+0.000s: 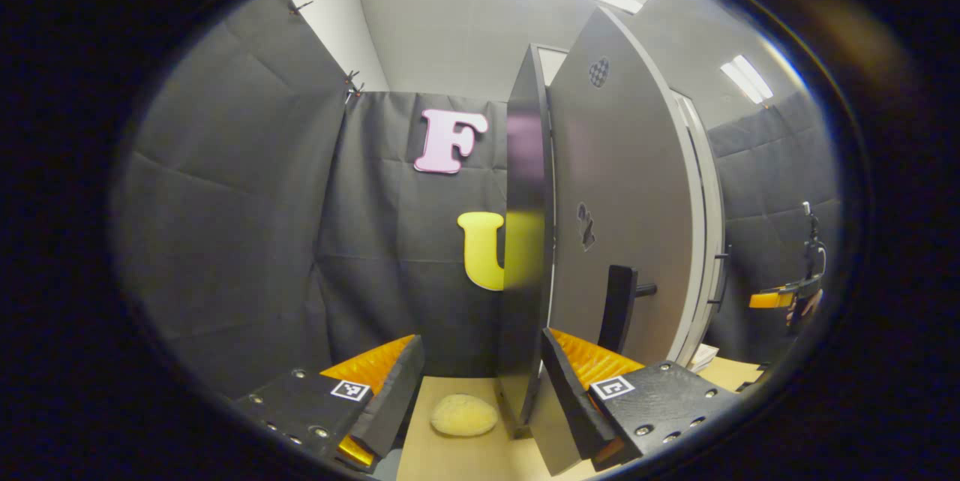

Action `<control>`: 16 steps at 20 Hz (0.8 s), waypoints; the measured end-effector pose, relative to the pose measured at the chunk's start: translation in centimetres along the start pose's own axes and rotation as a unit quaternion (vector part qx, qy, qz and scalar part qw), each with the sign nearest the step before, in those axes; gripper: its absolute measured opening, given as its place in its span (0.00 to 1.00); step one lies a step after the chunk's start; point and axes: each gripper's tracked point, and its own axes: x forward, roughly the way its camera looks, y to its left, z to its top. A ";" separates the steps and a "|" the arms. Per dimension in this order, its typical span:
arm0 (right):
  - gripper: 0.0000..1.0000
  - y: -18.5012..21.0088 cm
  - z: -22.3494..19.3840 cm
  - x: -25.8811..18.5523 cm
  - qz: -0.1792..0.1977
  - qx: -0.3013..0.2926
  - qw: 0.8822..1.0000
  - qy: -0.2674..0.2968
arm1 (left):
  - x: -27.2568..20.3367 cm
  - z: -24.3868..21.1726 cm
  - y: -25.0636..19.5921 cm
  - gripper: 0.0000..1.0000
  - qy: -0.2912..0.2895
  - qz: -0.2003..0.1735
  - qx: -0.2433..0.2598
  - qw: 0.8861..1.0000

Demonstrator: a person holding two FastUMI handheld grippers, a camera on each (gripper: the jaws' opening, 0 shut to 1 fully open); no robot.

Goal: Grasp the bottle in the cabinet with the left hand and place it on the coaster, then close the right door with the right hand and the left door with the left hand.

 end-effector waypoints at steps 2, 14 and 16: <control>0.92 -0.6 0.0 -0.1 -0.005 0.005 1.000 -0.001 | 1.2 0.3 -0.5 0.90 0.000 -0.012 0.003 1.000; 0.92 -4.3 -1.0 -0.5 -0.028 0.033 0.999 -0.002 | 2.1 0.4 -3.9 0.89 0.008 -0.012 0.024 1.000; 0.95 -4.7 -1.3 -0.3 -0.026 0.039 0.999 0.001 | 2.2 0.4 -4.0 0.90 0.010 -0.008 0.028 1.000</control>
